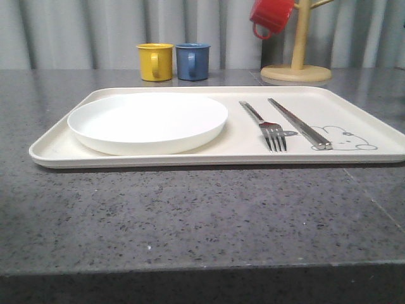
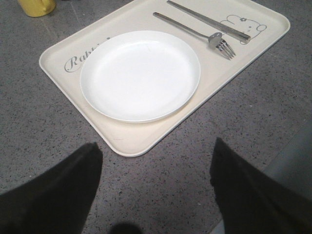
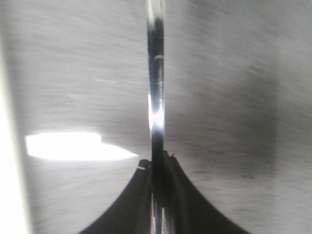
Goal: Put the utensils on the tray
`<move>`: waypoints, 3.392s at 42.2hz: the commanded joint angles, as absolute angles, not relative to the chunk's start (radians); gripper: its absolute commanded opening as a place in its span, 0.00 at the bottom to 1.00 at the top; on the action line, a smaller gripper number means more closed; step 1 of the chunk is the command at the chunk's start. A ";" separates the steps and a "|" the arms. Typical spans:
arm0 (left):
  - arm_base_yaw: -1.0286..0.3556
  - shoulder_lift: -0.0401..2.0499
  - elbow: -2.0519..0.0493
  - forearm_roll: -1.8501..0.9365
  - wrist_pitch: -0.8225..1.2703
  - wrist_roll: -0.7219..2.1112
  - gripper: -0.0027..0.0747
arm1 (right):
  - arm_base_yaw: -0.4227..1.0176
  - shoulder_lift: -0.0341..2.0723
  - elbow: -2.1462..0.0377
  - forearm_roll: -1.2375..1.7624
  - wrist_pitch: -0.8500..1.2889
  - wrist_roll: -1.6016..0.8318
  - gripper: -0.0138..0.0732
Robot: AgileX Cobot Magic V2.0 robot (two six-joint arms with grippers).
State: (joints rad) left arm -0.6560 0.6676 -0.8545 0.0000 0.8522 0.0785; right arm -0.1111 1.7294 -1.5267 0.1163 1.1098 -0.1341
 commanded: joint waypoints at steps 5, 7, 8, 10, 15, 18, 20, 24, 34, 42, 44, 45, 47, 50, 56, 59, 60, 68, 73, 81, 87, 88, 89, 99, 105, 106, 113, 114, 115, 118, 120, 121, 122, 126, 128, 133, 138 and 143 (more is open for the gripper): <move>-0.662 0.668 -0.882 0.000 0.780 0.070 0.64 | 0.030 1.673 -1.565 0.187 1.188 -0.141 0.18; -0.662 0.668 -0.882 0.000 0.780 0.070 0.64 | 0.056 1.675 -1.565 0.190 1.196 -0.126 0.18; -0.662 0.668 -0.882 0.000 0.780 0.070 0.64 | 0.069 1.676 -1.565 0.192 1.198 -0.111 0.18; -0.662 0.668 -0.882 0.000 0.780 0.070 0.64 | 0.084 1.679 -1.565 0.192 1.192 -0.070 0.18; -0.662 0.668 -0.882 0.000 0.780 0.070 0.64 | 0.099 1.701 -1.565 0.194 1.172 0.006 0.18; -0.662 0.668 -0.882 0.000 0.780 0.070 0.64 | 0.101 1.726 -1.565 0.212 1.173 0.028 0.18; -0.662 0.668 -0.882 0.000 0.780 0.070 0.64 | 0.103 1.742 -1.565 0.235 1.167 0.032 0.18; -0.662 0.668 -0.882 0.000 0.780 0.070 0.64 | 0.103 1.771 -1.565 0.280 1.133 0.039 0.19; -0.662 0.668 -0.882 0.000 0.780 0.070 0.64 | 0.103 1.791 -1.565 0.293 1.062 0.063 0.46; -0.662 0.668 -0.882 0.000 0.780 0.070 0.64 | 0.102 1.785 -1.565 0.289 1.034 0.058 0.50; -0.662 0.668 -0.882 0.000 0.780 0.070 0.64 | 0.102 1.773 -1.565 0.289 1.027 0.044 0.50; -0.662 0.668 -0.882 0.000 0.780 0.070 0.64 | 0.102 1.769 -1.565 0.288 1.025 0.032 0.50; -0.662 0.668 -0.882 0.000 0.780 0.070 0.64 | 0.103 1.745 -1.565 0.288 1.021 -0.008 0.50; -0.662 0.668 -0.882 0.000 0.780 0.070 0.64 | 0.106 1.707 -1.561 0.288 1.024 -0.066 0.50; -0.662 0.668 -0.882 0.000 0.780 0.070 0.64 | 0.154 1.566 -1.479 0.282 1.009 -0.225 0.50; -0.662 0.668 -0.882 0.000 0.780 0.070 0.64 | 0.182 1.493 -1.417 0.270 0.988 -0.261 0.50; -0.662 0.668 -0.882 0.000 0.780 0.070 0.64 | 0.194 1.466 -1.387 0.263 0.976 -0.268 0.50; -0.662 0.668 -0.882 0.000 0.780 0.070 0.64 | 0.231 1.228 -1.203 0.207 0.932 -0.283 0.50; -0.662 0.668 -0.882 0.000 0.780 0.070 0.64 | 0.231 1.070 -1.096 0.190 0.932 -0.283 0.50; -0.662 0.668 -0.882 0.000 0.780 0.070 0.64 | 0.231 0.827 -1.000 0.190 0.947 -0.283 0.50; -0.662 0.668 -0.882 0.000 0.780 0.070 0.64 | 0.231 0.657 -0.986 0.197 1.013 -0.283 0.50; -0.662 0.668 -0.882 0.000 0.780 0.070 0.64 | 0.231 0.636 -0.986 0.197 1.023 -0.283 0.50; -0.662 0.668 -0.882 0.000 0.780 0.070 0.64 | 0.231 0.615 -0.986 0.197 1.036 -0.283 0.50; -0.662 0.668 -0.882 0.000 0.765 0.070 0.64 | 0.231 0.455 -0.985 0.237 1.101 -0.282 0.50; -0.662 0.668 -0.882 0.000 0.743 0.070 0.64 | 0.231 0.435 -0.985 0.266 1.102 -0.282 0.50; -0.662 0.668 -0.882 0.000 0.741 0.070 0.64 | 0.231 0.435 -0.985 0.266 1.102 -0.282 0.50; -0.662 0.669 -0.882 -0.012 0.730 0.070 0.64 | 0.231 0.435 -0.969 0.267 1.098 -0.282 0.50; -0.662 0.672 -0.882 -0.015 0.730 0.070 0.64 | 0.231 0.435 -0.966 0.267 1.098 -0.282 0.50; -0.662 0.672 -0.882 -0.017 0.730 0.070 0.63 | 0.231 0.435 -0.963 0.267 1.098 -0.282 0.50; -0.662 0.676 -0.882 -0.019 0.730 0.070 0.57 | 0.231 0.435 -0.952 0.268 1.095 -0.281 0.47; -0.662 0.678 -0.882 -0.019 0.730 0.070 0.48 | 0.231 0.435 -0.943 0.270 1.093 -0.278 0.43; -0.662 0.678 -0.882 -0.019 0.730 0.070 0.45 | 0.231 0.435 -0.941 0.270 1.093 -0.277 0.40; -0.662 0.678 -0.882 -0.019 0.730 0.070 0.41 | 0.231 0.435 -0.940 0.270 1.093 -0.275 0.38; -0.662 0.678 -0.882 -0.019 0.730 0.070 0.22 | 0.231 0.435 -0.938 0.270 1.086 -0.267 0.27; -0.662 0.678 -0.882 -0.019 0.730 0.070 0.15 | 0.231 0.435 -0.938 0.270 1.080 -0.258 0.21; -0.662 0.678 -0.882 -0.019 0.730 0.070 0.01 | 0.231 0.435 -0.938 0.270 1.059 -0.216 0.09; -0.662 0.678 -0.882 -0.019 0.730 0.070 0.01 | 0.231 0.435 -0.938 0.270 1.041 -0.216 0.08; -0.662 0.678 -0.882 -0.019 0.730 0.070 0.01 | 0.231 0.435 -0.938 0.270 1.030 -0.216 0.08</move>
State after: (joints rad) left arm -0.6560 0.6715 -0.8545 -0.0087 0.8067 0.0785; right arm 0.2321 0.4243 -0.9167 0.2507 1.1097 -0.2161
